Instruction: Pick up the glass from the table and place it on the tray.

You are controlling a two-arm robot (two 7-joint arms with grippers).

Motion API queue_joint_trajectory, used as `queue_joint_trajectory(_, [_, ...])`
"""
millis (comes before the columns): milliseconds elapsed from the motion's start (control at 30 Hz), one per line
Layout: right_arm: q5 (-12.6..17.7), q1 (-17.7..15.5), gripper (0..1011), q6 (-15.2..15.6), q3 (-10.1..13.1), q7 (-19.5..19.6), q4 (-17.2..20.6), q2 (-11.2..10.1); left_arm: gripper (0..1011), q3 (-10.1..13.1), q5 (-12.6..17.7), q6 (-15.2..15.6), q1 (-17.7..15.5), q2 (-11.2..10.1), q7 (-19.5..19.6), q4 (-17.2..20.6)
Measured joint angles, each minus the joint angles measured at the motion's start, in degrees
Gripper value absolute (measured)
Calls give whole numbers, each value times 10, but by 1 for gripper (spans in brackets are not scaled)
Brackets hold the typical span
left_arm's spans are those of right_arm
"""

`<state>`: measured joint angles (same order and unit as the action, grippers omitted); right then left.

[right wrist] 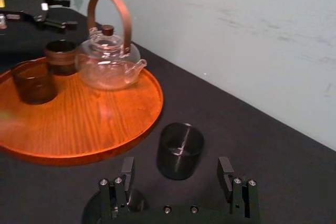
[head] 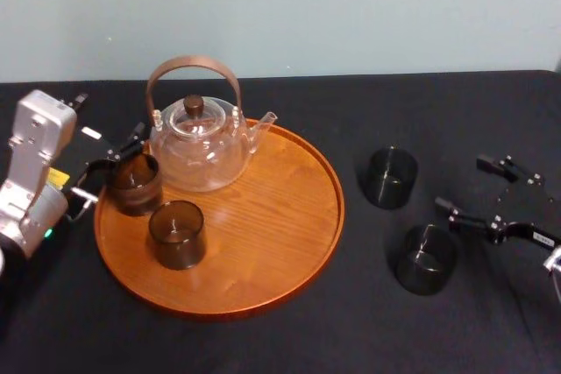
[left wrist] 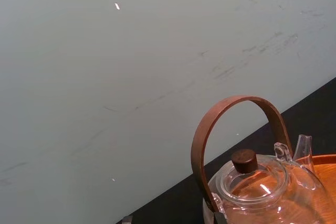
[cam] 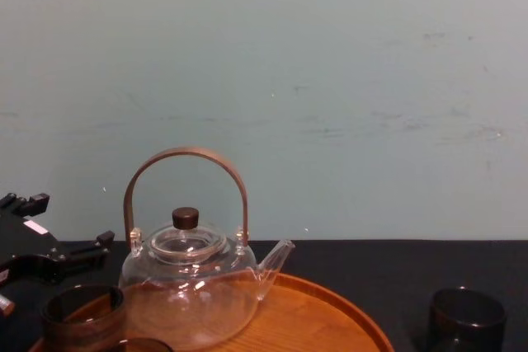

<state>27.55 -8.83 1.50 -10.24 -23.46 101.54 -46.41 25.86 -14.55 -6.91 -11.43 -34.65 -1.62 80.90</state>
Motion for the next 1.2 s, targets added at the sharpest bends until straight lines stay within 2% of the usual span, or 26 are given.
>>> queue_joint_trajectory(533, [-24,-9,1002,4,-6,-53,8,1,1001,0,0,0,0,0,0,0])
queue_joint_trajectory(900, [-35,-10,1002,7,-10,-62,12,6,1001,0,0,0,0,0,0,0])
queue_joint_trajectory(1200, [-38,-21,1002,11,-5,-64,19,1,1001,0,0,0,0,0,0,0])
